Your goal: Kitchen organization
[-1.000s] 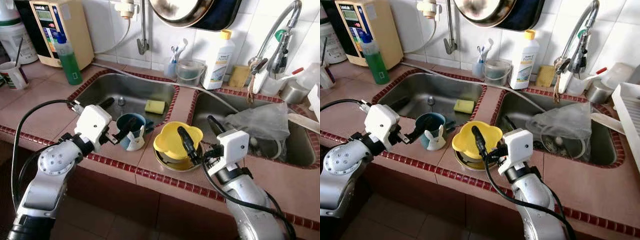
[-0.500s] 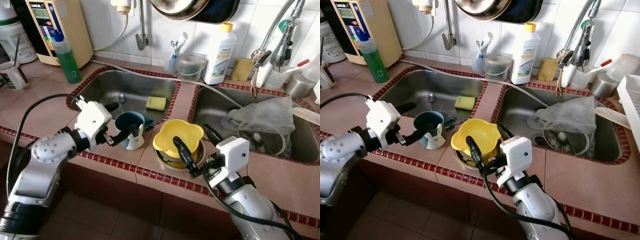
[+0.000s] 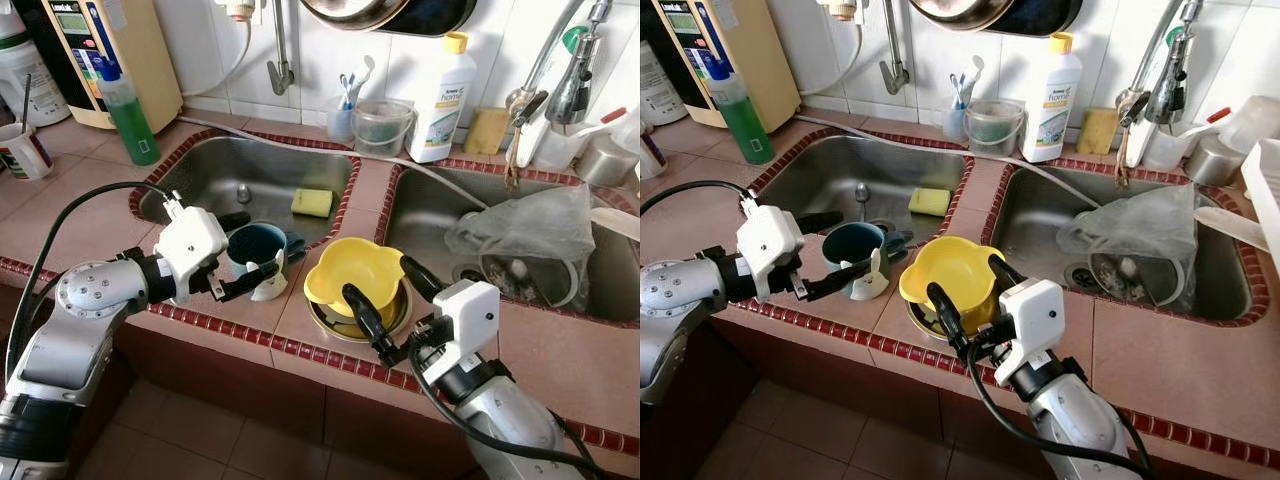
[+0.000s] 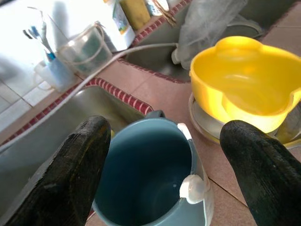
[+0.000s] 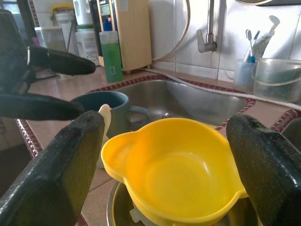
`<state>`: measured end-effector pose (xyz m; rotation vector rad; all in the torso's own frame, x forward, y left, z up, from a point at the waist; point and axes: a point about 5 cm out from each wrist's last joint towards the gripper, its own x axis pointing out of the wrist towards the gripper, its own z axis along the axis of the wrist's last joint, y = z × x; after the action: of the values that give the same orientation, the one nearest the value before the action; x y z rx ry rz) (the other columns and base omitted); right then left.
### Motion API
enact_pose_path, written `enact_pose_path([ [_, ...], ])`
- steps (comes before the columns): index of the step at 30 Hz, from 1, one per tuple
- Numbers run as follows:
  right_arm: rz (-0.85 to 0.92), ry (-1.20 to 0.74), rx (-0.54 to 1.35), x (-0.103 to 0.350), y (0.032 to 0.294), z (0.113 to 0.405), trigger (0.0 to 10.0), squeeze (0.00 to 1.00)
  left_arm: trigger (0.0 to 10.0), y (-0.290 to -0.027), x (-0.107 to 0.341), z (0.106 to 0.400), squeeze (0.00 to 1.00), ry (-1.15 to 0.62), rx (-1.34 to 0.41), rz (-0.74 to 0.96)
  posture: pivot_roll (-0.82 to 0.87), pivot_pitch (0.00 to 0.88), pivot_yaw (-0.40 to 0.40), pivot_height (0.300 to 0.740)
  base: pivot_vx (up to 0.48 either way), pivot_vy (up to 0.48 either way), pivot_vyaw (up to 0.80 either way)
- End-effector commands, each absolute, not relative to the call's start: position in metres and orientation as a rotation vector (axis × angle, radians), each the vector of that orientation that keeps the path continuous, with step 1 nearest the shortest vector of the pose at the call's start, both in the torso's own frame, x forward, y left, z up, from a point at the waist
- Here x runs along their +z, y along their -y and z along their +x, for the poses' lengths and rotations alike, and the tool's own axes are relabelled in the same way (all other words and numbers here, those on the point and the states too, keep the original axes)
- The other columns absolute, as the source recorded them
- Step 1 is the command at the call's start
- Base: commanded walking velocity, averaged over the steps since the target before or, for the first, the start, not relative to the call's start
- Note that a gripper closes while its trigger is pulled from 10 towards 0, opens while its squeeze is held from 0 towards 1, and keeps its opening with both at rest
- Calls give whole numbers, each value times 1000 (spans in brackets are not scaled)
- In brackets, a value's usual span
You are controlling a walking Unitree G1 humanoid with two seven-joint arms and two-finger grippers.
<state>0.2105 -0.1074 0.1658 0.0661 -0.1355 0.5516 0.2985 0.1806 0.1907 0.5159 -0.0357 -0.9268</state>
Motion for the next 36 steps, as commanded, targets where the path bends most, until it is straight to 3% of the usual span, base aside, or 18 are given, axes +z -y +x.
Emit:
enact_pose_path([
  [1, 76, 151, 564, 172, 104, 207, 10000, 0, 10000, -181, 188, 300, 0, -3, -940, 579, -109, 113, 54, 740, 0, 0, 0],
  [18, 88, 148, 535, 174, 103, 203, 10000, 0, 10000, -172, 194, 310, 0, -38, -963, 701, -131, 118, 89, 740, 0, 0, 0],
  [31, 98, 139, 526, 173, 103, 199, 10000, 0, 10000, -197, 189, 311, 0, -141, -941, 744, -134, 110, 94, 740, 0, 0, 0],
  [32, 96, 140, 525, 173, 103, 200, 10000, 0, 8980, -203, 186, 309, 0, -171, -936, 743, -133, 113, 95, 740, 0, 0, 0],
  [34, 95, 141, 522, 174, 104, 200, 10000, 0, 9020, -210, 183, 309, 0, -193, -906, 741, -131, 113, 93, 740, 0, 0, 0],
  [35, 95, 141, 521, 174, 104, 200, 10000, 0, 4157, -210, 182, 307, 0, -199, -914, 746, -127, 115, 91, 740, 0, 0, 0],
  [36, 95, 141, 521, 174, 104, 201, 10000, 0, 4157, -211, 181, 306, 0, -204, -921, 750, -126, 118, 90, 740, 0, 0, 0],
])
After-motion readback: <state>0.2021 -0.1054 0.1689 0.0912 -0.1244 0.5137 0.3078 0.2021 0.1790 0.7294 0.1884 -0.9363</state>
